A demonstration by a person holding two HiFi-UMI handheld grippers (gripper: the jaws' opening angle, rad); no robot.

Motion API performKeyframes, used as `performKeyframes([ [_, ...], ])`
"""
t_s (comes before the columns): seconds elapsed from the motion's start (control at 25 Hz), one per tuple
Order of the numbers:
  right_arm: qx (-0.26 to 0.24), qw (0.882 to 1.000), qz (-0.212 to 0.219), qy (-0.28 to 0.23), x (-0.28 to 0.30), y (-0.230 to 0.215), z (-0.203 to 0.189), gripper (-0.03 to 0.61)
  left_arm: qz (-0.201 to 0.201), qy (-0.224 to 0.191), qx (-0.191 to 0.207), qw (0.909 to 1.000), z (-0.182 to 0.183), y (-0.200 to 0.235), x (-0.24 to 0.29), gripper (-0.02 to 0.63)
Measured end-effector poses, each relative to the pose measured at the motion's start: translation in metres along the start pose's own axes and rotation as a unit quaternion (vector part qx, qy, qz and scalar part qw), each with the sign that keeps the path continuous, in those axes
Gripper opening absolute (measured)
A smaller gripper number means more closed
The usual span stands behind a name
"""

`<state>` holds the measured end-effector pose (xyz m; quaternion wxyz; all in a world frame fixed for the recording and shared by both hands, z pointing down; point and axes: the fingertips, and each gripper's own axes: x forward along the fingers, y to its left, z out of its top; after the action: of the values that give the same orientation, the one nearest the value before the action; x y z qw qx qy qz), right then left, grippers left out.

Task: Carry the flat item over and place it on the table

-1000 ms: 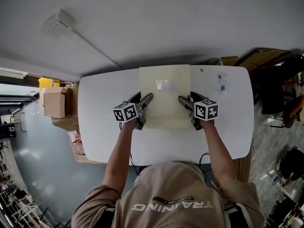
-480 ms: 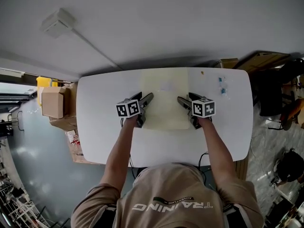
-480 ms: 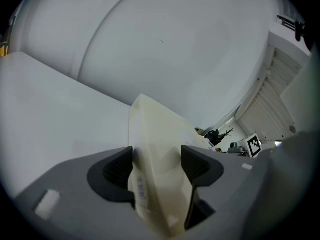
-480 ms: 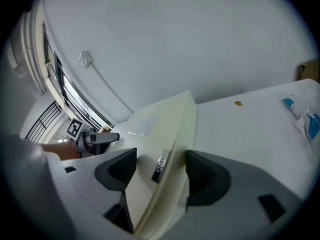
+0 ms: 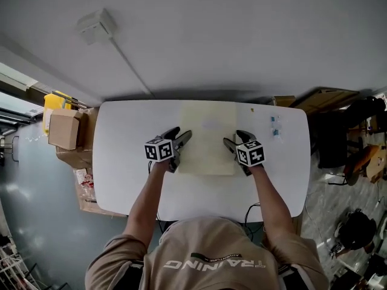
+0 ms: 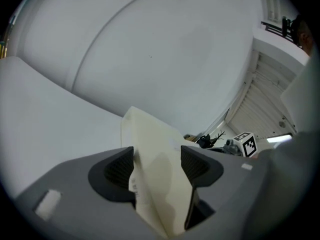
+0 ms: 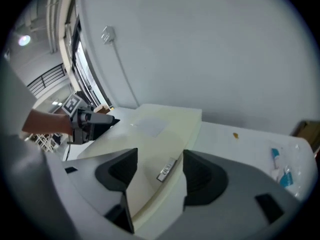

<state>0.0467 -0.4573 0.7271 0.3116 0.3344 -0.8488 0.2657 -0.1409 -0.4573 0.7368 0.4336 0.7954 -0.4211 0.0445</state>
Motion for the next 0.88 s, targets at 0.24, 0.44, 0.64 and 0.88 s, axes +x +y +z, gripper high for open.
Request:
performKeyframes([
  [0.24, -0.071, 0.997, -0.005, -0.025, -0.041, 0.025, 0.01, 0.288, -0.037, -0.065, 0.058, 0.9955, 0.023, -0.033, -0.032, 0.295],
  [0.44, -0.057, 0.996, -0.007, -0.061, -0.077, 0.039, 0.016, 0.288, -0.045, -0.083, 0.074, 0.9928, 0.03, -0.051, -0.059, 0.293],
  [0.64, -0.072, 0.994, 0.002, -0.086, -0.105, 0.064, 0.019, 0.287, -0.033, -0.115, 0.116, 0.986, 0.039, -0.075, -0.096, 0.281],
  [0.88, -0.109, 0.984, 0.011, -0.138, -0.145, 0.103, 0.041, 0.287, -0.043, -0.119, 0.176, 0.9763, 0.041, -0.119, -0.131, 0.238],
])
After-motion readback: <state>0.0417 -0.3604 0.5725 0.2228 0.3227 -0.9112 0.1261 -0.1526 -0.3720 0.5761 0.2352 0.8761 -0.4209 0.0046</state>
